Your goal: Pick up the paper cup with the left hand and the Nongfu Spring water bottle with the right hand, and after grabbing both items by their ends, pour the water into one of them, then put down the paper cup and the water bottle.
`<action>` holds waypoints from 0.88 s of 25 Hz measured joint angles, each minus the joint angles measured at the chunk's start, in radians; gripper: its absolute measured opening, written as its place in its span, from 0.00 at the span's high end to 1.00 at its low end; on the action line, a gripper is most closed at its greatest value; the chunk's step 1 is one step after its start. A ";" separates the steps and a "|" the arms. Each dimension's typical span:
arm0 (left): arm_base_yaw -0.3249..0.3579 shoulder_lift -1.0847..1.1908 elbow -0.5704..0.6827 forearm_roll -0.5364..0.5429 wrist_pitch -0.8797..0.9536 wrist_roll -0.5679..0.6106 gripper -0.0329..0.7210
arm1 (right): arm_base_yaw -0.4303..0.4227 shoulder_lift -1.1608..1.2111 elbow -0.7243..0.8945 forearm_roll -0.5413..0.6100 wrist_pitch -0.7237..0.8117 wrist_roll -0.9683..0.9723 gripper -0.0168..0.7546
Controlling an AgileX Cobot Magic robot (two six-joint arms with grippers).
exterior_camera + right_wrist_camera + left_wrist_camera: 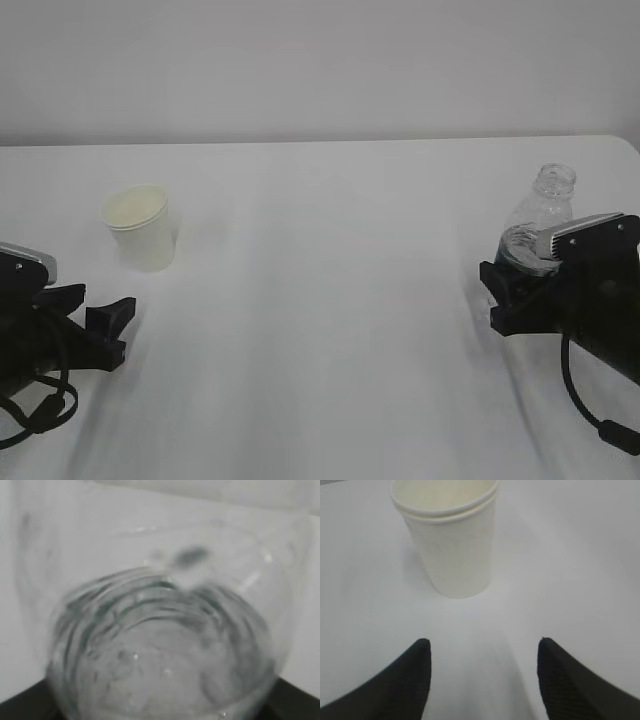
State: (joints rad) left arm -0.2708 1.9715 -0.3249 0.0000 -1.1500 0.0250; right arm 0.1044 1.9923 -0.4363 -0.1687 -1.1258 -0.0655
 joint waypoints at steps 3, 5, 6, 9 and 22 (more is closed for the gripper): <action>0.000 0.002 -0.021 0.000 0.000 0.000 0.31 | 0.000 -0.002 0.000 -0.014 0.000 -0.007 0.36; 0.000 0.003 -0.038 0.000 0.000 0.000 0.31 | 0.000 -0.002 0.000 -0.024 0.000 -0.009 0.36; 0.000 0.003 -0.048 0.000 0.000 0.000 0.31 | 0.000 -0.002 0.000 -0.028 0.000 -0.011 0.36; 0.000 0.014 -0.077 -0.024 -0.003 0.000 0.31 | 0.000 -0.013 0.000 -0.033 0.000 -0.020 0.36; 0.000 0.165 -0.191 -0.029 -0.003 0.002 0.12 | 0.000 -0.015 0.000 -0.039 0.000 -0.026 0.36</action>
State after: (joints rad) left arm -0.2708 2.1364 -0.5164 -0.0290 -1.1527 0.0272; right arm 0.1044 1.9773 -0.4363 -0.2072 -1.1258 -0.0919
